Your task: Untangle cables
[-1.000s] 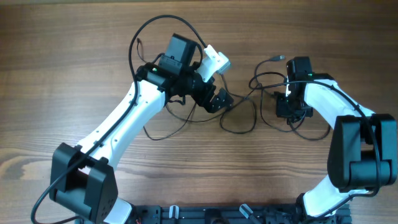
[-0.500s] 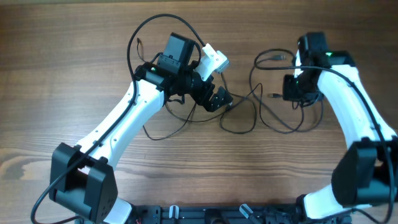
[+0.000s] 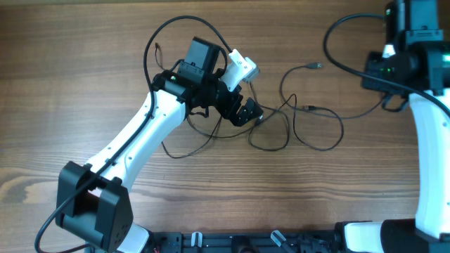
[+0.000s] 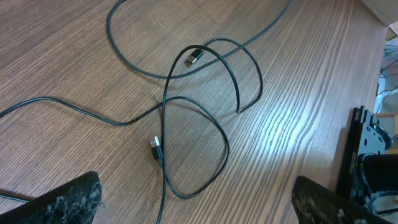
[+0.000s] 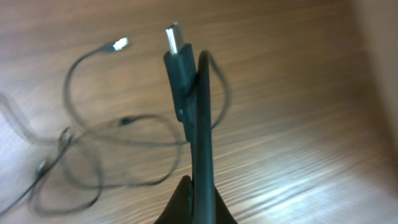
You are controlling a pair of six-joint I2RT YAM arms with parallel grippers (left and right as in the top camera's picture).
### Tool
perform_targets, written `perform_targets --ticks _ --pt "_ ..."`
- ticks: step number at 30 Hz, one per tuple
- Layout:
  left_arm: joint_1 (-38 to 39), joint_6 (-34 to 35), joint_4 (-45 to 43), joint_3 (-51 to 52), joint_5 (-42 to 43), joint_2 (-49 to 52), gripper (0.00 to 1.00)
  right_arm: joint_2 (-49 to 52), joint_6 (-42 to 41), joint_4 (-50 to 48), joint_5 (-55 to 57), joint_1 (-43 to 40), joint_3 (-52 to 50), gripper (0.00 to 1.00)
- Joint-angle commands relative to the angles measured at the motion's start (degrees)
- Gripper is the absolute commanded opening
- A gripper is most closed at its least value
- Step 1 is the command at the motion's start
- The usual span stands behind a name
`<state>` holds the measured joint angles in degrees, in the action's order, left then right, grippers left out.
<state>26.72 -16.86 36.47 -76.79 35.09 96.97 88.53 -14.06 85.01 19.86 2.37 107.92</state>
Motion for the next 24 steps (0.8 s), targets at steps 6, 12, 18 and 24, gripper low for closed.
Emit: perform_targets --ticks 6,12,18,24 --pt "-0.2 -0.7 0.2 0.1 1.1 0.2 1.00 1.4 1.2 -8.0 1.9 -0.6 4.3 0.04" --pt "-0.2 -0.7 0.5 0.1 1.1 0.2 1.00 12.6 5.8 -16.9 -0.6 -0.6 4.3 0.04" --pt "-0.2 -0.3 1.6 0.1 0.9 0.2 1.00 27.1 10.2 -27.1 -14.6 -0.6 4.3 0.04" --pt "-0.2 2.3 1.9 0.1 -4.3 0.2 1.00 35.1 15.5 -25.1 -24.8 0.6 4.3 0.04"
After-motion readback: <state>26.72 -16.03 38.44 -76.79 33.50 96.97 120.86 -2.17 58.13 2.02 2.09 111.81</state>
